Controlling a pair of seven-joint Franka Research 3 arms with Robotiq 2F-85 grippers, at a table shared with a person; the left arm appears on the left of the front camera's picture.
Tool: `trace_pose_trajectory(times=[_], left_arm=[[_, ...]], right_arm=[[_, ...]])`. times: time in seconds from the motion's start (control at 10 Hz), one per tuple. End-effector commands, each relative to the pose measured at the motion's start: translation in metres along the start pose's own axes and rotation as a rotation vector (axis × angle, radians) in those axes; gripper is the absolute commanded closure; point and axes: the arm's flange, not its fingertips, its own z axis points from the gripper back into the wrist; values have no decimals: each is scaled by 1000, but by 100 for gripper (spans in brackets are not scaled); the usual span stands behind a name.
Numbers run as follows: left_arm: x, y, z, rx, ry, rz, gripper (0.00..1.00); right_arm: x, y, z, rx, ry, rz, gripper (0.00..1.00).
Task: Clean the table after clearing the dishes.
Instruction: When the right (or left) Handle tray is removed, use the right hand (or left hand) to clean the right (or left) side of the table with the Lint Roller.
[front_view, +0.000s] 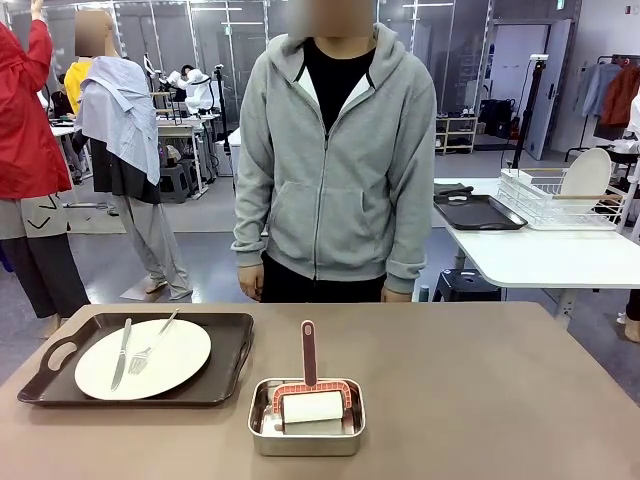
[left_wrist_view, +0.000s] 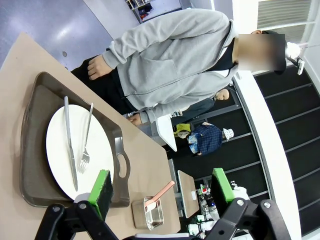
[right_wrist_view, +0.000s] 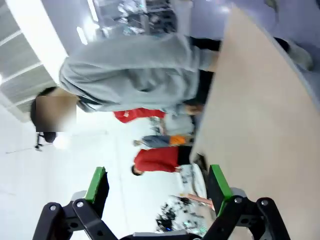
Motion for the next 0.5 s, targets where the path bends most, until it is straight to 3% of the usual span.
trace_pose_trajectory(times=[0.0, 0.2, 0.3, 0.4], left_arm=[[4, -2, 3, -20, -14, -4, 0], [4, -2, 3, -20, -14, -4, 0], [4, -2, 3, -20, -14, -4, 0], [4, -2, 3, -20, -14, -4, 0]], right_arm=[[-7, 12, -18, 3, 103, 129, 0], [-13, 19, -25, -92, 292, 260, 0], [-22, 31, -30, -160, 438, 350, 0], [-24, 37, -32, -157, 465, 385, 0]])
